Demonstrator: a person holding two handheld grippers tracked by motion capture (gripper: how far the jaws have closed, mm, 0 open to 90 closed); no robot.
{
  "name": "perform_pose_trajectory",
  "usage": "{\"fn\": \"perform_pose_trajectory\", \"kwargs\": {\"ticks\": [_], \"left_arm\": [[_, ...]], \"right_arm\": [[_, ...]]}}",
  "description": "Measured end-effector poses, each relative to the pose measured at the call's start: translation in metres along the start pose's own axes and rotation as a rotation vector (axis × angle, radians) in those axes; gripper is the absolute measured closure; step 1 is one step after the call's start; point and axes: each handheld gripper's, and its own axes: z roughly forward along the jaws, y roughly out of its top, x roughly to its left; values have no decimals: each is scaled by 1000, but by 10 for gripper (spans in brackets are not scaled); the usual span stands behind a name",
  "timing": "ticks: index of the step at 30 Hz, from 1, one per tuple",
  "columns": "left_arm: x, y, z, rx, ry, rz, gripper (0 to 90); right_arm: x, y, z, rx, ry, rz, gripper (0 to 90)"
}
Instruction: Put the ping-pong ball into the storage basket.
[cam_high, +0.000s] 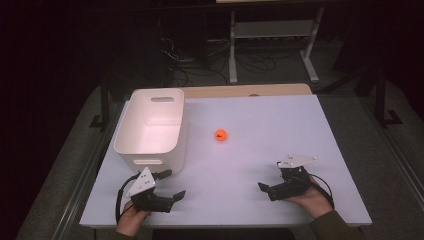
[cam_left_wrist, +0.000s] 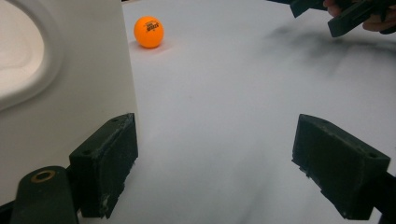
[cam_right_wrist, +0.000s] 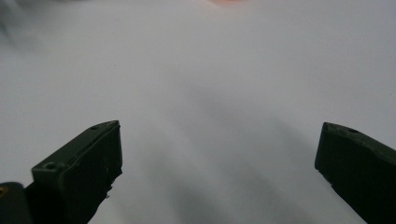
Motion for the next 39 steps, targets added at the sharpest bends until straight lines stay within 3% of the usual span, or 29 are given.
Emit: {"fn": "perform_pose_trajectory", "kwargs": {"ticks": [39], "left_arm": [[1,0,0,2,-2,-4,141]], "right_arm": [[-3,18,9,-6,11,-2,3]]}}
